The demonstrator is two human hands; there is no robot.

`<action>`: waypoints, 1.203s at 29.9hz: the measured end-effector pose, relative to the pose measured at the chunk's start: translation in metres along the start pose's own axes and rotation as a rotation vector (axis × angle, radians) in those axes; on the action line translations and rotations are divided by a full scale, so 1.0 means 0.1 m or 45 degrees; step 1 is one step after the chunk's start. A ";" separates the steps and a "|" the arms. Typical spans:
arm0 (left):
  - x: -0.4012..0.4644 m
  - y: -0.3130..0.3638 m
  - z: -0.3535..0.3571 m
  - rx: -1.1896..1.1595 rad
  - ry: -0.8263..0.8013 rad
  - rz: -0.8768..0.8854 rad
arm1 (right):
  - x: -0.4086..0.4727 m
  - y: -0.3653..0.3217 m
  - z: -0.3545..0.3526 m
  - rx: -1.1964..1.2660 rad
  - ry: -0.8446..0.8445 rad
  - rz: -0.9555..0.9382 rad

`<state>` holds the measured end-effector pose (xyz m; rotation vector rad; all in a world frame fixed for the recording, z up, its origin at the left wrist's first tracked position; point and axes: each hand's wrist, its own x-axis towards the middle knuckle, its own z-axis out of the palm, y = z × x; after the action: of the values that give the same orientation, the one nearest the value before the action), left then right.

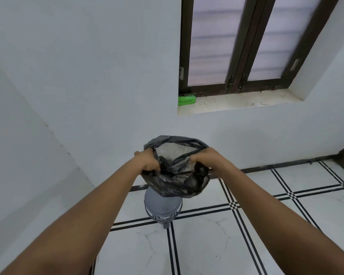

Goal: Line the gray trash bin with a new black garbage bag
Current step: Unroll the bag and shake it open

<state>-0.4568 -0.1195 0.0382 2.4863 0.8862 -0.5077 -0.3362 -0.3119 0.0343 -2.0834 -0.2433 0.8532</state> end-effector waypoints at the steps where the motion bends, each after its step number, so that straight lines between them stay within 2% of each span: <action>1: -0.02 0.07 -0.04 -0.083 -0.008 0.003 | 0.00 -0.05 0.01 0.123 -0.020 0.010; 3: -0.03 0.14 -0.07 -0.169 0.190 0.020 | 0.04 -0.11 0.03 0.134 0.117 -0.137; 6: -0.09 0.13 0.03 -0.287 0.930 0.234 | 0.11 -0.02 0.11 -0.134 0.625 -0.765; 7: -0.09 0.09 0.10 -0.197 1.146 0.274 | 0.10 0.03 0.13 -0.253 0.724 -0.954; 8: -0.09 0.05 0.16 -0.079 1.265 0.258 | 0.11 0.09 0.16 -0.404 0.776 -1.073; 9: -0.07 -0.01 0.24 0.027 1.250 0.197 | 0.12 0.18 0.17 -0.596 0.747 -1.088; 10: -0.04 -0.06 0.30 0.097 1.081 0.106 | 0.15 0.26 0.18 -0.817 0.645 -0.975; 12: 0.02 -0.17 0.37 0.200 0.469 -0.103 | 0.16 0.38 0.18 -1.303 0.259 -0.437; 13: 0.02 -0.19 0.37 0.244 0.142 -0.166 | 0.15 0.41 0.16 -1.439 0.019 -0.169; 14: 0.03 -0.22 0.37 0.244 -0.083 -0.200 | 0.13 0.40 0.13 -1.419 -0.194 0.007; 15: 0.03 -0.23 0.36 0.218 -0.164 -0.224 | 0.13 0.39 0.09 -1.245 -0.320 0.072; 16: 0.03 -0.24 0.35 0.160 -0.093 -0.212 | 0.15 0.37 0.05 -0.989 -0.363 0.058; 18: 0.04 -0.27 0.34 -0.057 0.370 -0.119 | 0.14 0.28 0.02 -0.504 -0.246 -0.113; 20: 0.03 -0.29 0.39 -0.109 0.905 0.023 | 0.14 0.17 0.07 0.006 0.016 -0.276; 21: 0.01 -0.28 0.42 -0.066 1.078 0.084 | 0.13 0.15 0.10 0.184 0.189 -0.366; 22: -0.02 -0.27 0.44 -0.013 1.159 0.120 | 0.13 0.17 0.13 0.235 0.376 -0.490; 23: -0.03 -0.27 0.48 0.041 1.143 0.114 | 0.15 0.22 0.15 0.089 0.548 -0.603; 24: -0.01 -0.30 0.53 0.111 1.001 0.064 | 0.18 0.28 0.15 -0.222 0.623 -0.686; 25: 0.00 -0.33 0.55 0.167 0.752 0.004 | 0.23 0.38 0.14 -0.623 0.557 -0.677; 26: 0.00 -0.37 0.56 0.134 0.418 -0.067 | 0.27 0.46 0.16 -0.990 0.383 -0.579; 27: 0.00 -0.40 0.57 -0.042 0.050 -0.174 | 0.29 0.53 0.17 -1.260 0.192 -0.411; 28: -0.01 -0.40 0.57 -0.329 -0.268 -0.276 | 0.29 0.57 0.17 -1.363 0.066 -0.274; 29: -0.04 -0.39 0.56 -0.604 -0.419 -0.333 | 0.26 0.59 0.17 -1.351 0.025 -0.214; 30: -0.03 -0.37 0.56 -0.803 -0.377 -0.343 | 0.26 0.59 0.15 -1.261 0.073 -0.238; 31: 0.00 -0.36 0.55 -0.911 -0.162 -0.337 | 0.27 0.58 0.13 -1.155 0.171 -0.328; 32: 0.03 -0.35 0.53 -0.910 0.146 -0.311 | 0.28 0.57 0.12 -1.041 0.292 -0.460; 34: 0.03 -0.29 0.51 -0.641 0.689 -0.202 | 0.27 0.54 0.09 -0.800 0.497 -0.737; 36: 0.01 -0.29 0.56 -0.357 1.071 -0.002 | 0.26 0.50 0.09 -0.636 0.629 -0.943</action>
<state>-0.4856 -0.1281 -0.0177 2.4066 1.1420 0.6834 -0.3292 -0.3262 -0.0206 -2.3041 -0.9519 -0.1922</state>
